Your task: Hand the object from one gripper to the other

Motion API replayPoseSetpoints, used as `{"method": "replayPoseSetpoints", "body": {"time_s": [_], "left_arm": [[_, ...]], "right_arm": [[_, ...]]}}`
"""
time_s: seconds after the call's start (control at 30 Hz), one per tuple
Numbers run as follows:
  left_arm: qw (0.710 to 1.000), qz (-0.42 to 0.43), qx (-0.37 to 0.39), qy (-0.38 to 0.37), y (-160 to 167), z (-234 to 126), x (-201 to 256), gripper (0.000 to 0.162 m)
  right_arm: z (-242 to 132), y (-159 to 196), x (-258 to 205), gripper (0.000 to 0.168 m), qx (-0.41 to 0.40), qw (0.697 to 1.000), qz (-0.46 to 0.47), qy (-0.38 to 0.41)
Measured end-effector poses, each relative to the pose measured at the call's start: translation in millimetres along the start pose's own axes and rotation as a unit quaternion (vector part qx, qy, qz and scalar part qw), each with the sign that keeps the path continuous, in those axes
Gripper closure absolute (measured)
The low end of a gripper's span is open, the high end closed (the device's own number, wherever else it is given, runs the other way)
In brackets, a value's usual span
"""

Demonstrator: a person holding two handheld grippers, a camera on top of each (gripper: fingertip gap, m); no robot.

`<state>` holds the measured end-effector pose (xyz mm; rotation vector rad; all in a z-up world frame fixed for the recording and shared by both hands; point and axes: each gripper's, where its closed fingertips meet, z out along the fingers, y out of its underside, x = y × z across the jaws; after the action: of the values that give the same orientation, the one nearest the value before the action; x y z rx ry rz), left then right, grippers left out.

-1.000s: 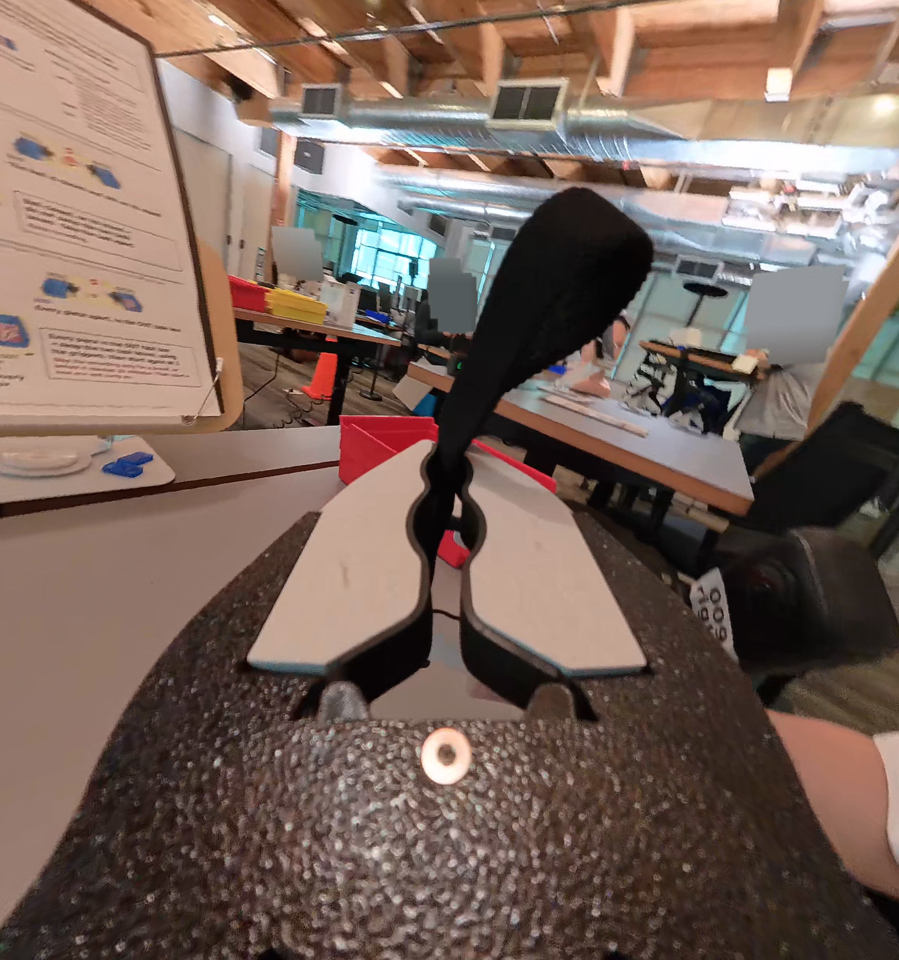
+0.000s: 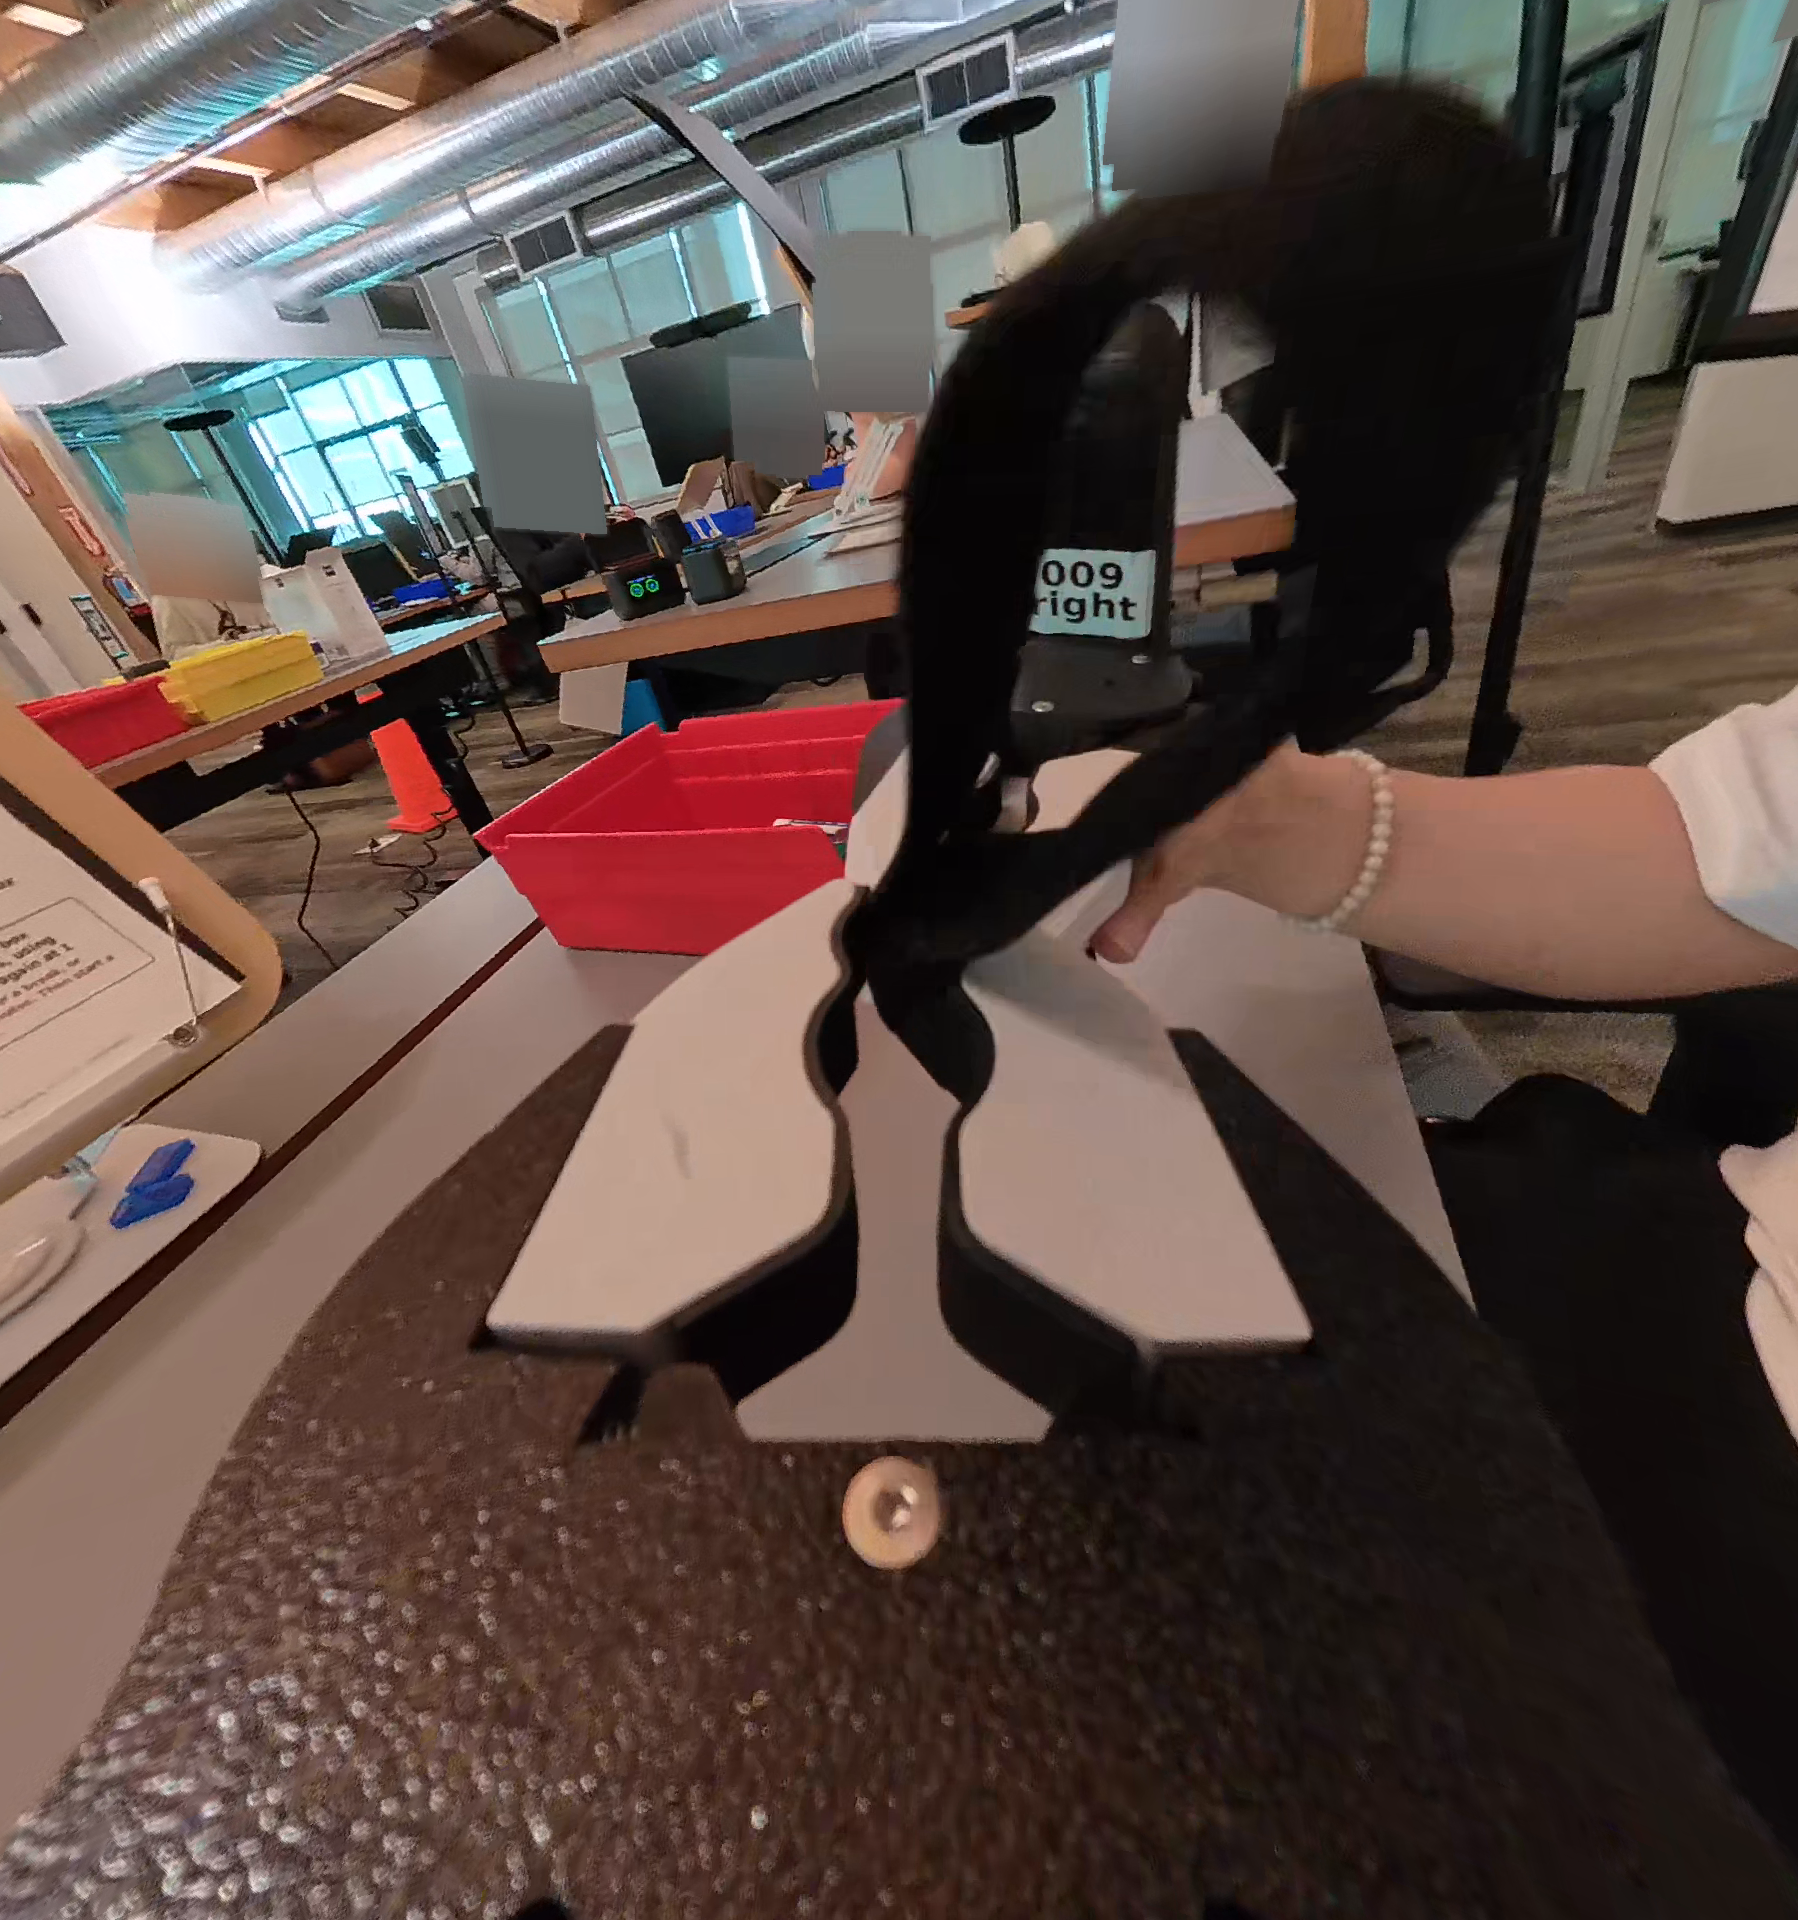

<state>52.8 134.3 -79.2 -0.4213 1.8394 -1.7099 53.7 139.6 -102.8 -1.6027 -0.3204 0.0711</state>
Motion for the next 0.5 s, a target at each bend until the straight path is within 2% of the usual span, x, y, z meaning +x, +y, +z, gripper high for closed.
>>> {"method": "replayPoseSetpoints", "body": {"time_s": [0.13,0.33,0.5], "left_arm": [[1.000,-0.004,-0.008,-0.007,2,3,-1,0.156],[0.986,-0.138,-0.002,-0.090,4,1,-30,0.157],[0.968,-0.221,0.042,-0.107,-2,-4,-40,0.157]], "right_arm": [[-1,3,4,0.156,-0.009,1.000,-0.017,0.017],[-11,-6,27,0.136,-0.014,0.988,-0.102,0.116],[-13,-3,37,0.134,-0.044,0.974,-0.146,0.166]]}}
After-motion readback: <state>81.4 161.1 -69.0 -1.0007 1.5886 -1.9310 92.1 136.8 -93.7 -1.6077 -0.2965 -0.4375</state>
